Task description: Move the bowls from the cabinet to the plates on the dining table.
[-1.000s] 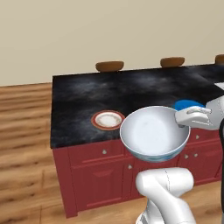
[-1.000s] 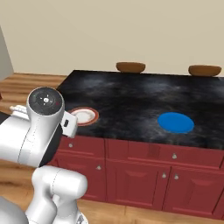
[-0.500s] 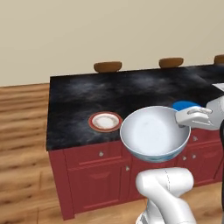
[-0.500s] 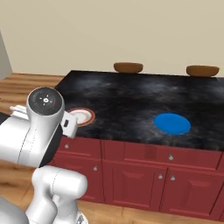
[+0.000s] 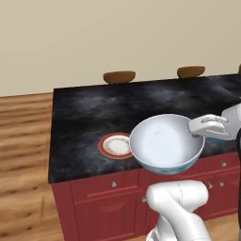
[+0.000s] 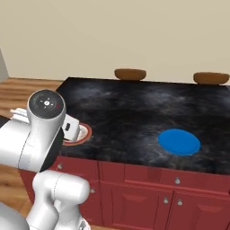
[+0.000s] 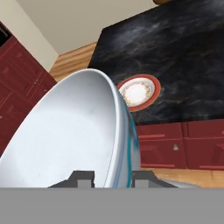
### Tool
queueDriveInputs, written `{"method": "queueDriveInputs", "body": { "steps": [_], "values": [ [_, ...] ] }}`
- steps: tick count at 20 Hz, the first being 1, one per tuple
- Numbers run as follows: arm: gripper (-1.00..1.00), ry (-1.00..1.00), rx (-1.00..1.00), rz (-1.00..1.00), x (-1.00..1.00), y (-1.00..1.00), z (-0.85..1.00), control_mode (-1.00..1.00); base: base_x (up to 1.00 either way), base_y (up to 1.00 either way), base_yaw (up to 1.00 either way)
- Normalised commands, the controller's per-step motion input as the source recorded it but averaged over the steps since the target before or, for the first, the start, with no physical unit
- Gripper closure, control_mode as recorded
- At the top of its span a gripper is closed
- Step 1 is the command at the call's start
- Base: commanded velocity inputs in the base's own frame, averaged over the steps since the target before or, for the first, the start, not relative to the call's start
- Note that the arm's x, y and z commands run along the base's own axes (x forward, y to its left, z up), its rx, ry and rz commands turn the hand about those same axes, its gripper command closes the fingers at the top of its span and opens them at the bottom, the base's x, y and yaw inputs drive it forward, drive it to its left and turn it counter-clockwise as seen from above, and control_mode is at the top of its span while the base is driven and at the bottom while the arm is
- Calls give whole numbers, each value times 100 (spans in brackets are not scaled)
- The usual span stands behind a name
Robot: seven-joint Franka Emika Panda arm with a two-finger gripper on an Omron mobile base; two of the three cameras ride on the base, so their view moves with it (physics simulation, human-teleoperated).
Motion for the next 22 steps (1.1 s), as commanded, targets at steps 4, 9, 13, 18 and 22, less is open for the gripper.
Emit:
{"method": "queueDriveInputs", "body": {
  "steps": [4,9,13,18,22],
  "values": [
    [100,0,0,0,0,0,0,100,59,0,0],
    [100,0,0,0,0,0,0,100,22,0,0],
    [100,0,1,0,3,0,-2,-100,0,0,0],
    [100,1,10,5,34,0,-15,-100,0,0,0],
    [100,0,11,7,45,0,-23,-100,0,0,0]
  ]
}}
